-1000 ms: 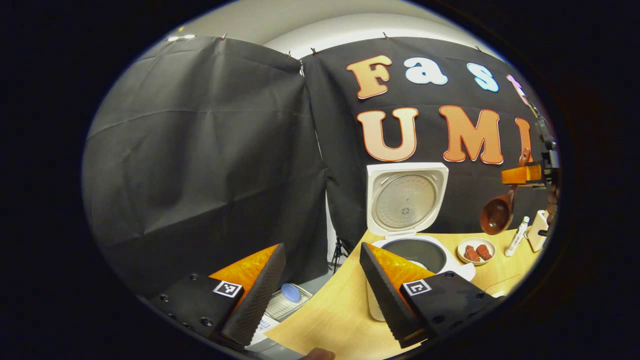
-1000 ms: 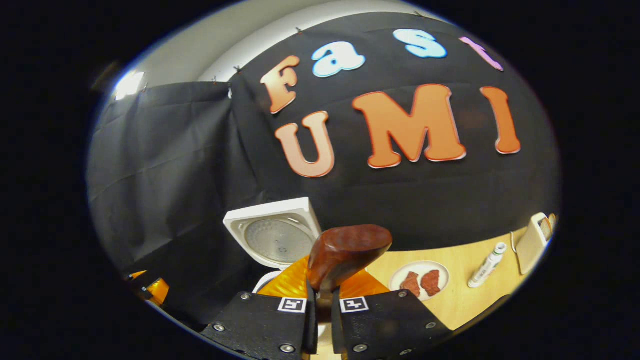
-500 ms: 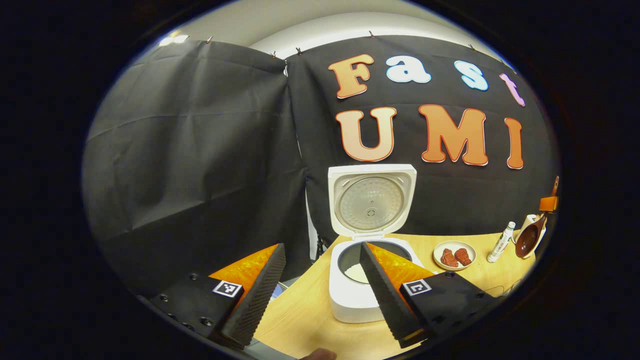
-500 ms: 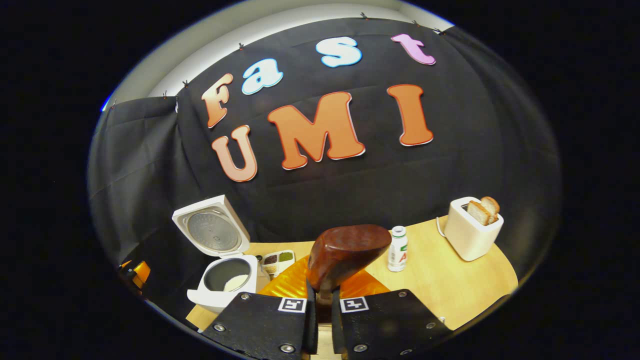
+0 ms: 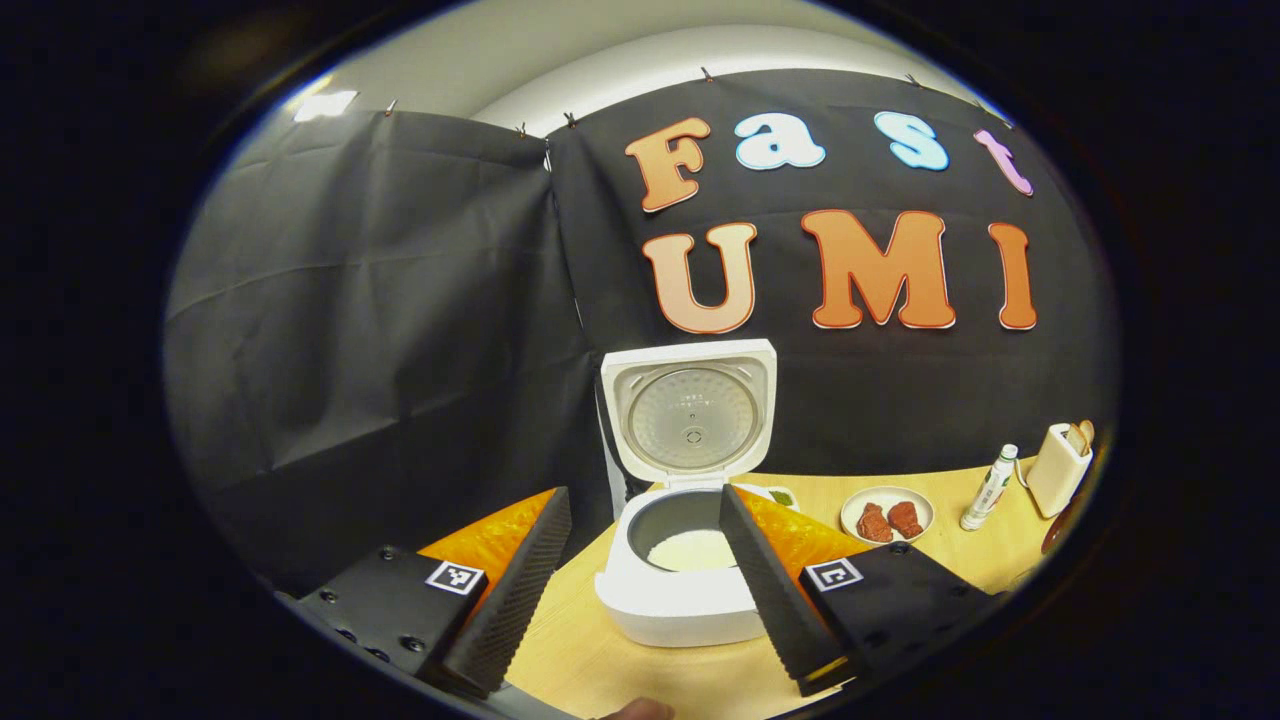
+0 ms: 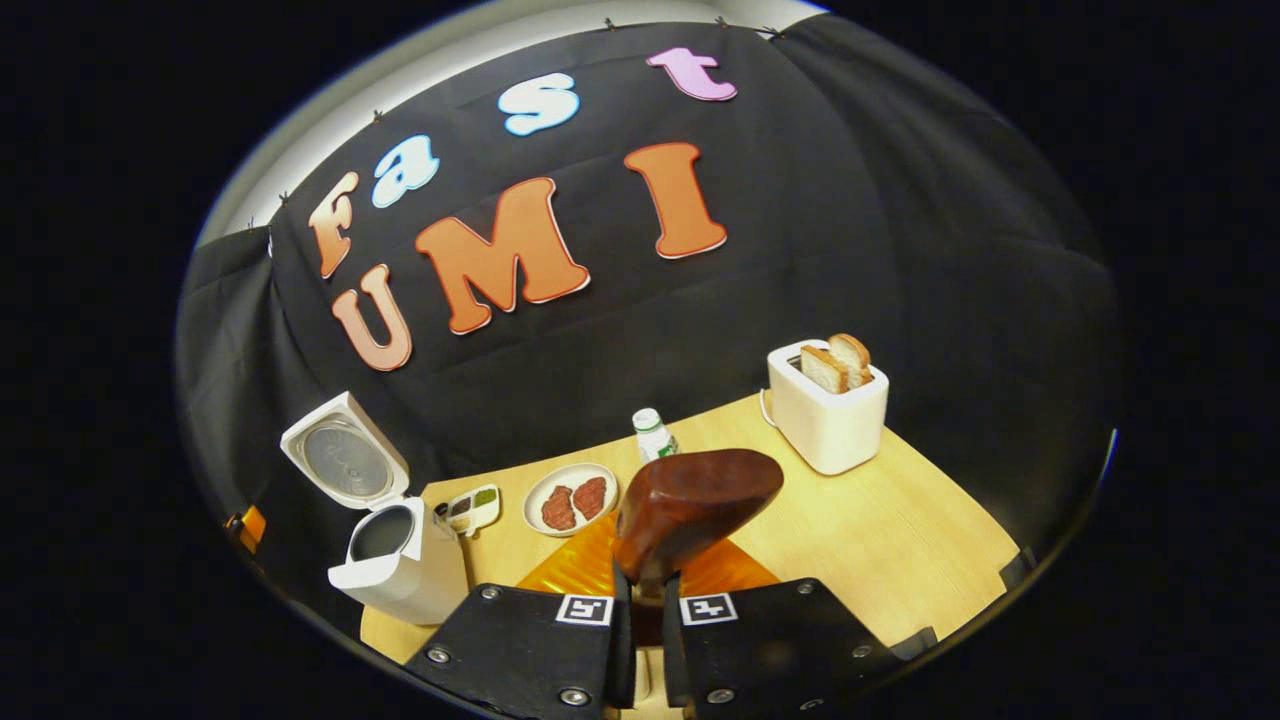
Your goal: Close the left gripper, press the button to open the rice cooker; take a wooden spoon from the chopstick holder with the right hand, scoop a spoonful of rice and pour it into the rice cooker, then put the wooden spoon back into the chopstick holder.
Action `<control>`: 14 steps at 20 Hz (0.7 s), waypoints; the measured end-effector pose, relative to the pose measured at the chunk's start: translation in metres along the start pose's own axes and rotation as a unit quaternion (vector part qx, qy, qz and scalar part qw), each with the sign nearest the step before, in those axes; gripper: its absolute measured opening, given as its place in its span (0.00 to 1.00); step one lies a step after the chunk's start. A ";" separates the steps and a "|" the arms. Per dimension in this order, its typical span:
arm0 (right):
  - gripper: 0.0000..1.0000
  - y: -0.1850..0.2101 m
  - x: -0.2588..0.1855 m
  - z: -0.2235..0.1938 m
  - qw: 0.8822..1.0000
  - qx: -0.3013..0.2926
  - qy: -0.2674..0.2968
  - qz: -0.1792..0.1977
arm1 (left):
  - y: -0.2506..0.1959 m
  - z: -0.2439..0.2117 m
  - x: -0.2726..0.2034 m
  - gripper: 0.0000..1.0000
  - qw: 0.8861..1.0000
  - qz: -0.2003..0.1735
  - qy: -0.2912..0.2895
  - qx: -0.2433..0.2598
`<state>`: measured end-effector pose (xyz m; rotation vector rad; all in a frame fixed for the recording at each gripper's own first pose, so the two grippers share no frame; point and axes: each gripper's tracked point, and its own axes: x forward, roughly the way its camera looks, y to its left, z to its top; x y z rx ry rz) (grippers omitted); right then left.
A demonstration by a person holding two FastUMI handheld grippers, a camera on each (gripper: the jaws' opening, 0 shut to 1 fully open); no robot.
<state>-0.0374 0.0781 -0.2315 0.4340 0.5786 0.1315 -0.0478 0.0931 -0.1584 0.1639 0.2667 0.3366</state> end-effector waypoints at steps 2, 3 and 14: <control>0.11 -0.021 0.001 -0.013 1.000 0.004 0.007 -0.014 | -0.006 0.005 -0.006 0.98 1.000 0.005 -0.005 -0.003; 0.11 -0.029 0.001 -0.020 1.000 0.004 0.010 -0.018 | -0.007 0.008 -0.009 0.98 1.000 0.009 -0.009 -0.003; 0.12 -0.065 0.021 -0.097 0.999 0.034 0.036 -0.017 | -0.009 0.030 -0.022 1.00 0.999 0.034 -0.026 0.008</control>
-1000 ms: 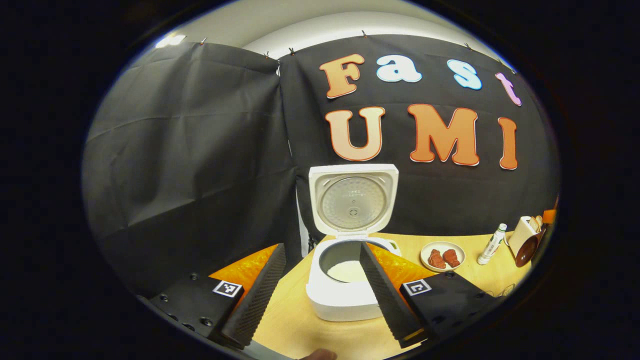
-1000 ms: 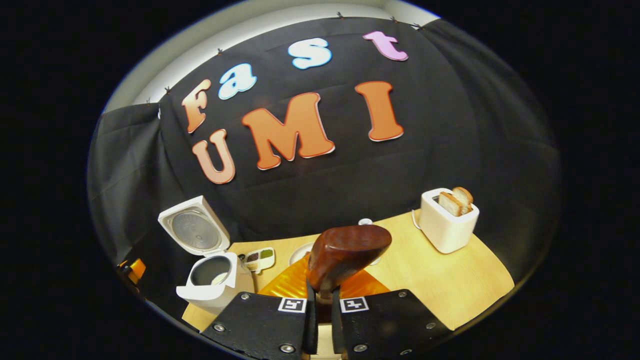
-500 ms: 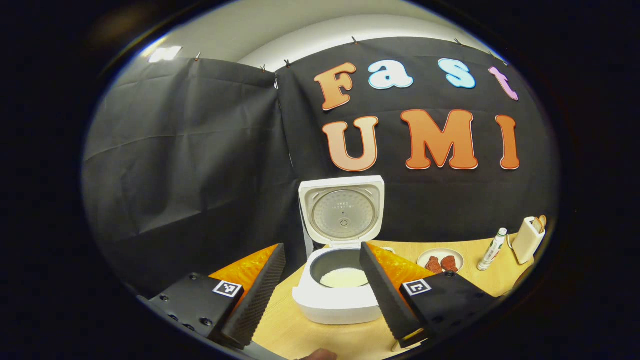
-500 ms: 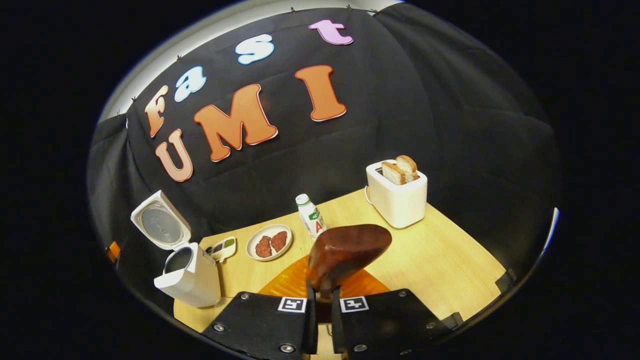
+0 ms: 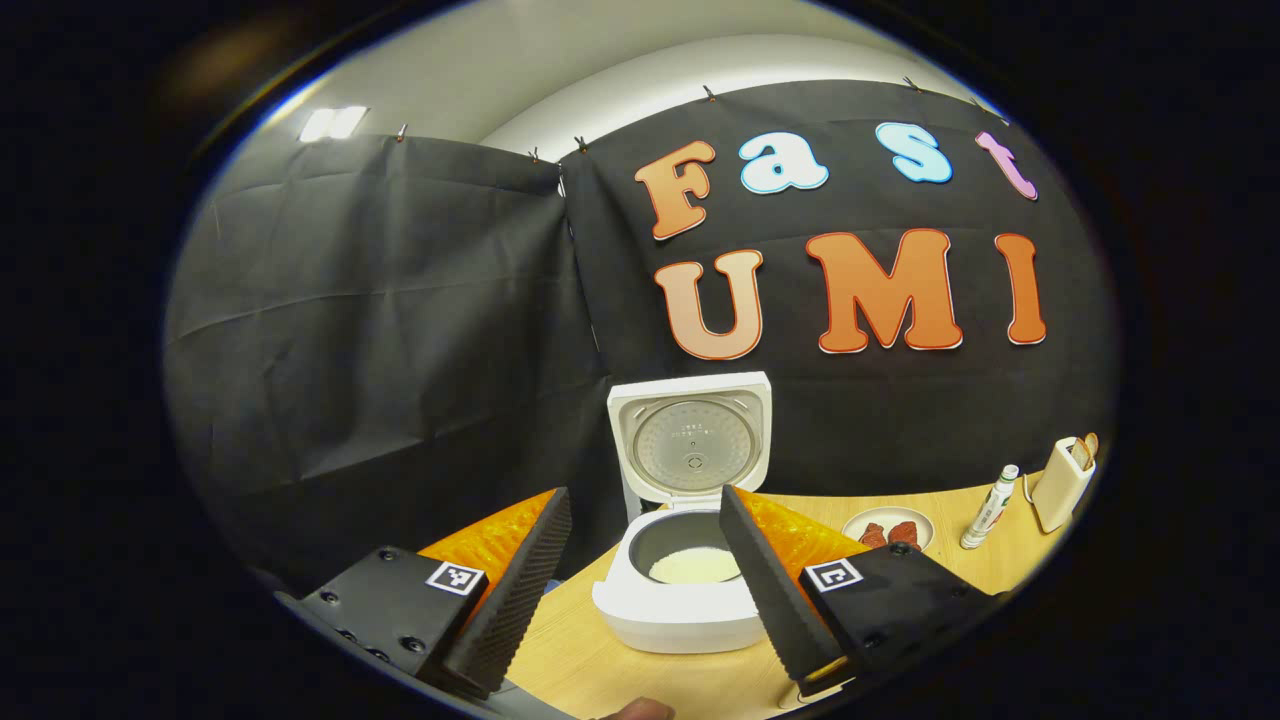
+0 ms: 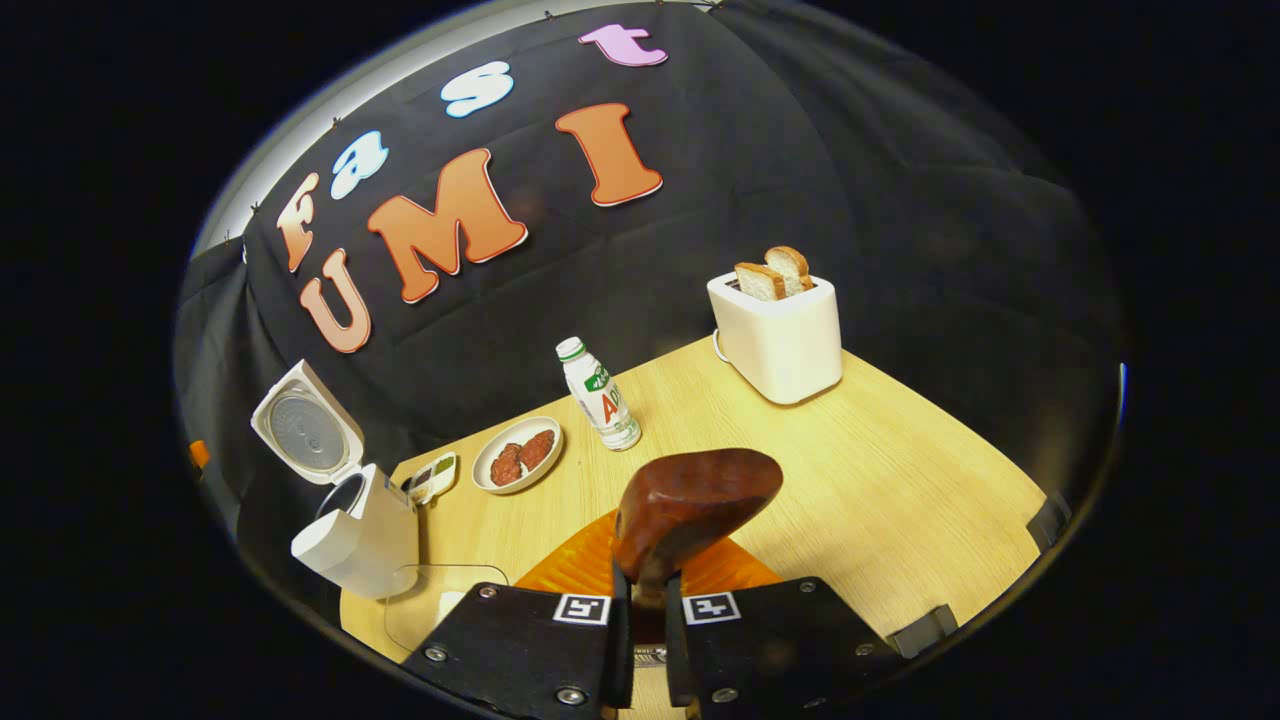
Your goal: Close the left gripper, press the button to open the rice cooker; take a wooden spoon from the chopstick holder with the right hand, scoop a spoonful of rice and pour it into the rice cooker, then put the wooden spoon back into the chopstick holder.
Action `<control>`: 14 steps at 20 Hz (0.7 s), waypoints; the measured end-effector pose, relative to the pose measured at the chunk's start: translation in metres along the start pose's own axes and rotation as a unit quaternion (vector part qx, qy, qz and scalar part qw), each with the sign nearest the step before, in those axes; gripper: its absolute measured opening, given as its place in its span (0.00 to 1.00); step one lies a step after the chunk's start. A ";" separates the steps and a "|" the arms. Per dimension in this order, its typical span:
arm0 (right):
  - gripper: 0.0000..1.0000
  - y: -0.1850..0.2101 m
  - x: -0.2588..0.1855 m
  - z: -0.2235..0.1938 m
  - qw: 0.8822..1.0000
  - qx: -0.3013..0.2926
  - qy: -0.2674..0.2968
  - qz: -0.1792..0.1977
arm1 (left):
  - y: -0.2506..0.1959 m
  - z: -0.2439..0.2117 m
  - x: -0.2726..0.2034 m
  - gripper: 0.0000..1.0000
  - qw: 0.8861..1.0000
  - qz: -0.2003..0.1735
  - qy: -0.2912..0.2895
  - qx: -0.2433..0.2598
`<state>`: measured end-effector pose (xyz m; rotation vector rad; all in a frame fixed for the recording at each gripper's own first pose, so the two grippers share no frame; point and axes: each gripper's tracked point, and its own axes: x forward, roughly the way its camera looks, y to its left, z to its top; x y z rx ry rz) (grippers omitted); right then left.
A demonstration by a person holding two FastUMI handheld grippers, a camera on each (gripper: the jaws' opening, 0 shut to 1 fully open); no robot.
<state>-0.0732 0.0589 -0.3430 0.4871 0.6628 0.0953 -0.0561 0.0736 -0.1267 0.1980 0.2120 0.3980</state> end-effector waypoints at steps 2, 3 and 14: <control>0.12 0.000 0.003 -0.015 1.000 0.010 0.012 0.001 | 0.004 0.002 0.004 1.00 1.000 0.002 0.000 0.002; 0.13 -0.002 0.005 -0.021 1.000 0.013 0.013 -0.004 | 0.007 0.005 0.007 1.00 1.000 0.003 -0.003 0.002; 0.36 -0.032 0.002 -0.037 0.996 0.018 0.047 -0.068 | 0.020 0.058 0.088 0.97 0.998 -0.031 -0.038 -0.041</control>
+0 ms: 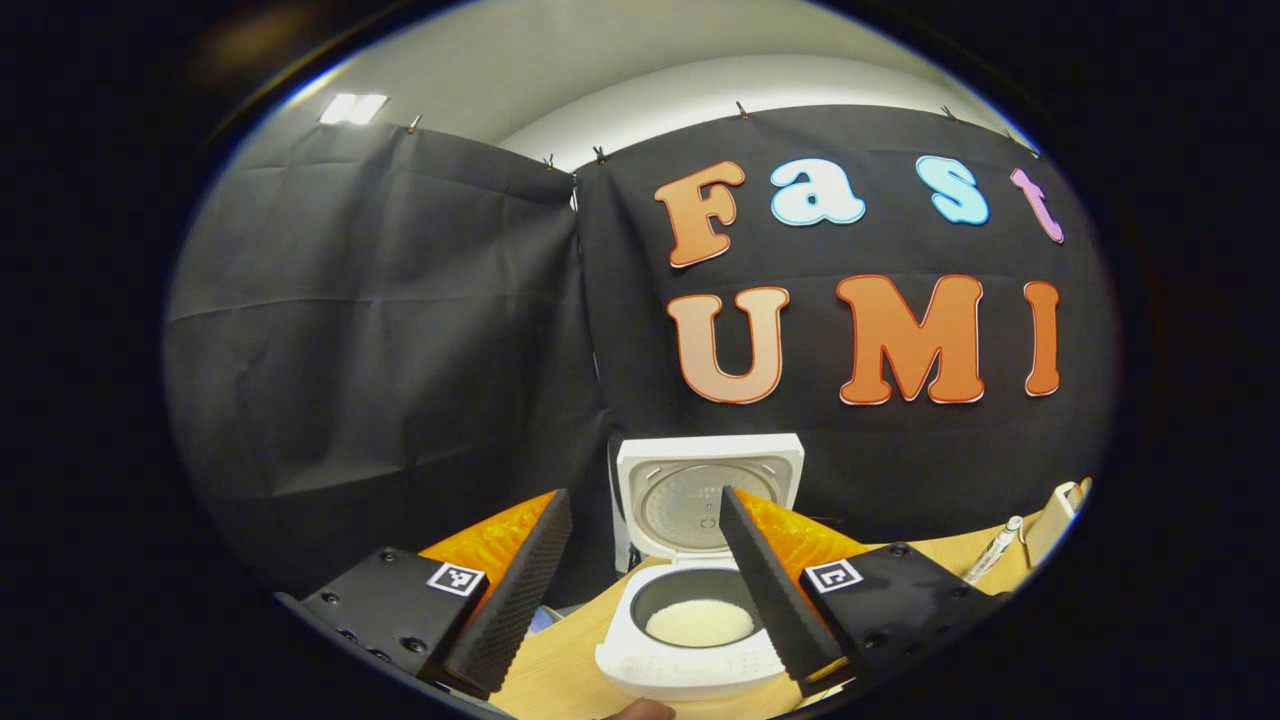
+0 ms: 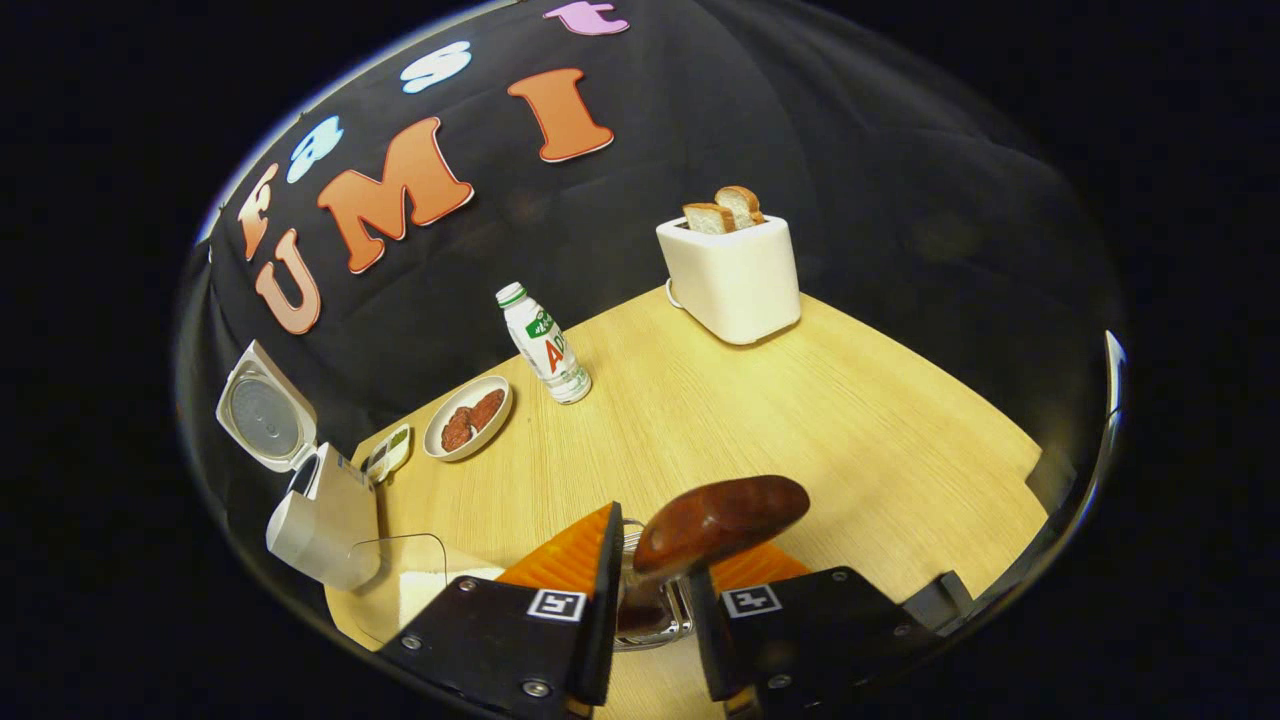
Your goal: Close the left gripper, press the button to open the rice cooker; take a wooden spoon from the chopstick holder with the right hand, scoop a spoonful of rice and pour it into the rice cooker, then put the wooden spoon back into the chopstick holder.
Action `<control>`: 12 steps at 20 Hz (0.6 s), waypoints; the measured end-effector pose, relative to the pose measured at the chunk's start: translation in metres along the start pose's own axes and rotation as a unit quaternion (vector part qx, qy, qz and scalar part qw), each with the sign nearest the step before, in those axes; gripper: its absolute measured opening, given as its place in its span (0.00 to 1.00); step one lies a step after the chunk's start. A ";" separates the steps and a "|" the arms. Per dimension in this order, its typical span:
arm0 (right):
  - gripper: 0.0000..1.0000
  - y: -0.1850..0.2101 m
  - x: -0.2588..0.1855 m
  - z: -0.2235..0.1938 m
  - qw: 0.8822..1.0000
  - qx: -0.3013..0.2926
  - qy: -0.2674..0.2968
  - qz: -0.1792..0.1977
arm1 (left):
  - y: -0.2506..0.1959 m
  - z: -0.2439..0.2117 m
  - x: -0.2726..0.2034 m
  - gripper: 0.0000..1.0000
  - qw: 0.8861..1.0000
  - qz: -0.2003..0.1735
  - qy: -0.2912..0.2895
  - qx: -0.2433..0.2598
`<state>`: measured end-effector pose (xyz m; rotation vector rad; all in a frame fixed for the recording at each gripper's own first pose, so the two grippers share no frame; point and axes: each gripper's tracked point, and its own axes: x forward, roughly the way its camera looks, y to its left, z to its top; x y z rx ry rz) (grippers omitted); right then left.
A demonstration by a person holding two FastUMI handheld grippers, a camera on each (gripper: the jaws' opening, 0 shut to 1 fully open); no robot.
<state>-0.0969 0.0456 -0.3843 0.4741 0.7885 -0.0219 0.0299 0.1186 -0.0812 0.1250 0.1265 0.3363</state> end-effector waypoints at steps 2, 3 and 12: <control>0.55 -0.009 -0.014 0.011 1.000 -0.003 -0.010 -0.015 | -0.005 0.007 0.026 1.00 1.000 -0.023 0.010 -0.007; 0.60 -0.007 -0.021 0.017 1.000 -0.003 -0.018 -0.023 | -0.009 0.010 0.042 0.97 0.999 -0.032 0.018 -0.010; 0.86 -0.010 -0.132 0.094 0.987 -0.028 -0.137 -0.079 | -0.054 0.015 0.187 1.00 0.991 -0.091 0.099 0.005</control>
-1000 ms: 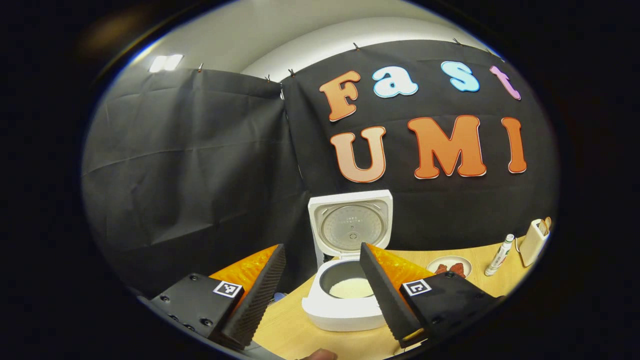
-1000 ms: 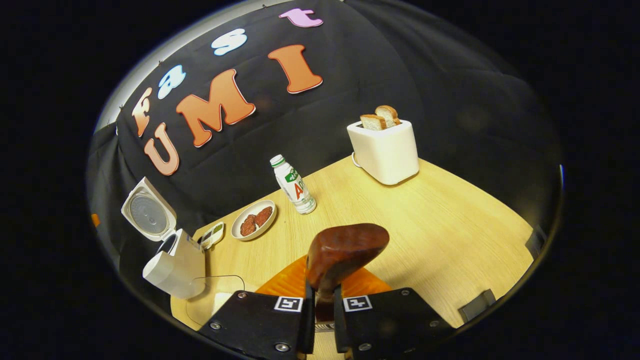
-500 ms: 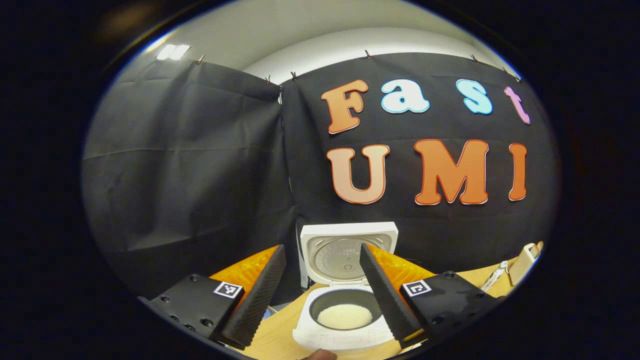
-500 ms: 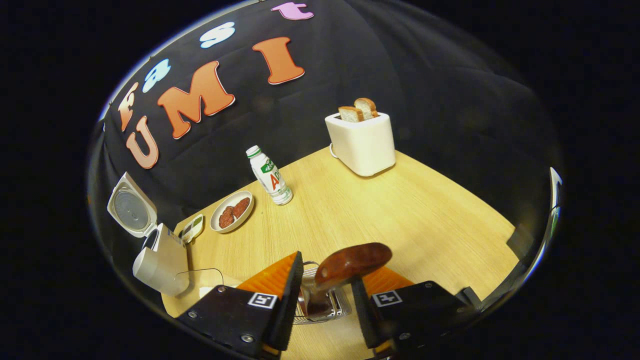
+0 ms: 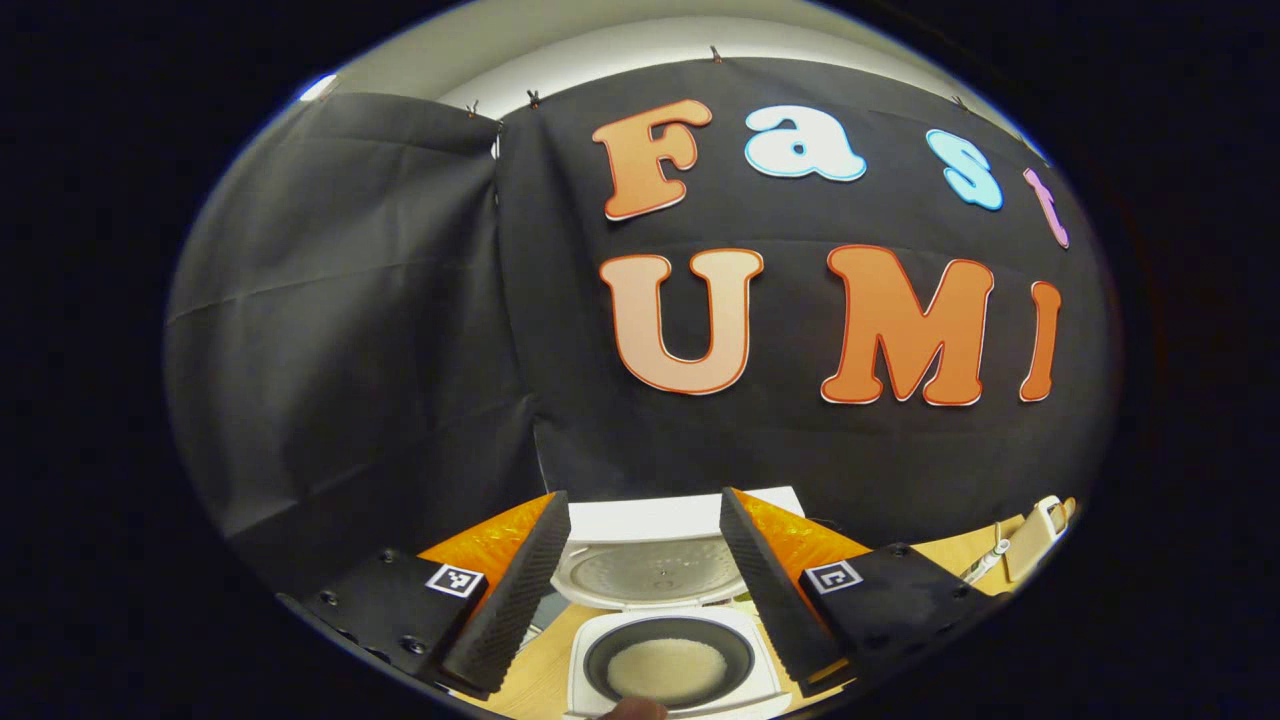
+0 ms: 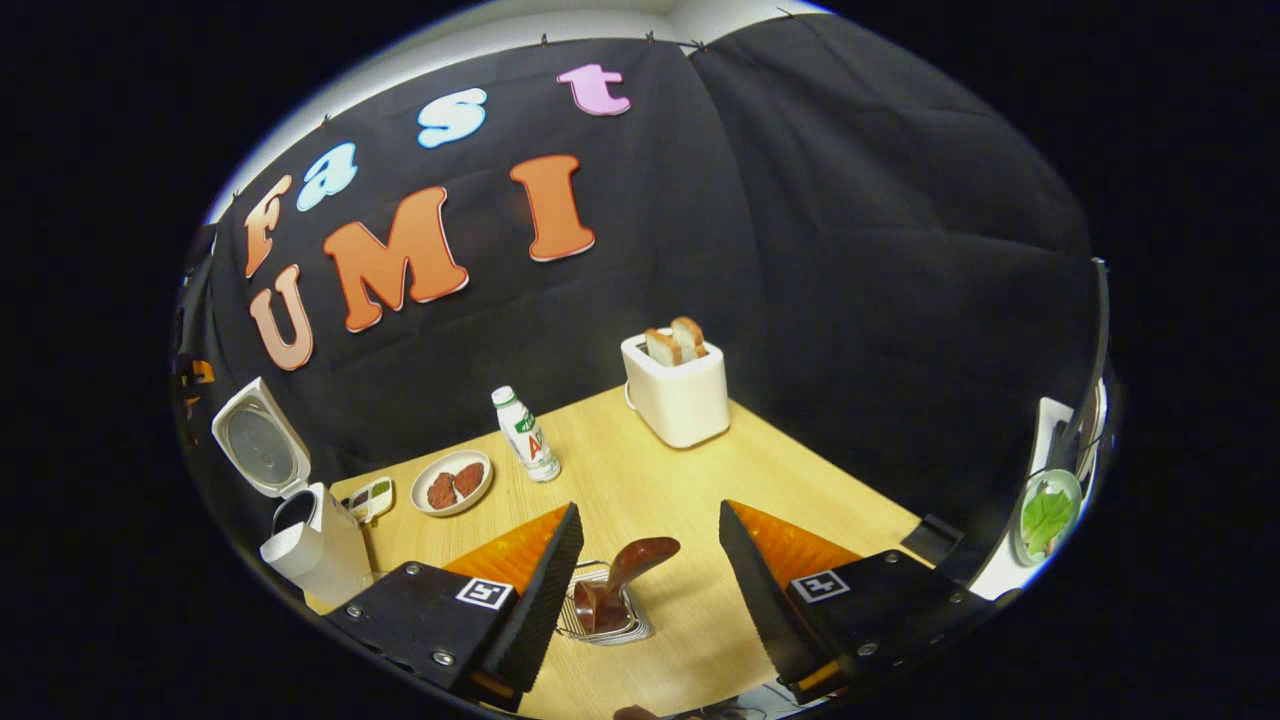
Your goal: Close the left gripper, press the button to open the rice cooker; take a wooden spoon from the chopstick holder with the right hand, scoop a spoonful of rice and pour it into the rice cooker, then put the wooden spoon back into the chopstick holder.
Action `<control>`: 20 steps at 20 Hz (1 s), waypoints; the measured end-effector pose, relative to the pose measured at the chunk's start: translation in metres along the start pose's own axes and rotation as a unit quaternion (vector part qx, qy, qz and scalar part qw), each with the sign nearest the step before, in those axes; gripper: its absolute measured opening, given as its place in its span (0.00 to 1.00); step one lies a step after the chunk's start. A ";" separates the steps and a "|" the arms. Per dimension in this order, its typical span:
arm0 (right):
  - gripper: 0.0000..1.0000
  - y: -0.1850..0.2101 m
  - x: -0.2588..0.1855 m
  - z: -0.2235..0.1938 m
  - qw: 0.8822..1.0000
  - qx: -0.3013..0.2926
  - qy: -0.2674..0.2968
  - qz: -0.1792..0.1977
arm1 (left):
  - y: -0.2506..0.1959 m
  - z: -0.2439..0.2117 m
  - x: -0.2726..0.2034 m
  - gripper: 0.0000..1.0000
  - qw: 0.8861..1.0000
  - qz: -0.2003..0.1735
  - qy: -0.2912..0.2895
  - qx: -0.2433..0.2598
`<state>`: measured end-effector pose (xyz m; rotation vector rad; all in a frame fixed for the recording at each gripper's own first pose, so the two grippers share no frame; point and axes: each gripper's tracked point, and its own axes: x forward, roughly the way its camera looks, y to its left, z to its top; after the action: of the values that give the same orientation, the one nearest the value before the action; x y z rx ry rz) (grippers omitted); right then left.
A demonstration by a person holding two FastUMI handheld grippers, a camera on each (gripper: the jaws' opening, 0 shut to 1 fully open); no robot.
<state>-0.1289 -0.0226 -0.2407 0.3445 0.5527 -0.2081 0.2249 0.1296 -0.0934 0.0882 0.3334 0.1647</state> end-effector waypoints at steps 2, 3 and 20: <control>0.86 -0.001 -0.020 0.020 1.000 -0.002 -0.026 -0.010 | 0.001 -0.008 0.034 1.00 1.000 -0.005 0.029 -0.002; 0.86 -0.001 -0.028 0.029 0.999 -0.004 -0.039 -0.013 | 0.004 -0.014 0.052 1.00 0.999 0.000 0.045 -0.005; 0.86 0.038 -0.030 0.086 0.994 -0.048 -0.075 0.061 | -0.014 -0.162 -0.008 1.00 0.940 -0.017 0.338 -0.034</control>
<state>-0.1022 -0.0165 -0.1464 0.2662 0.3897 -0.0874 0.1657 0.1243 -0.2446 -0.0473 1.0165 0.1696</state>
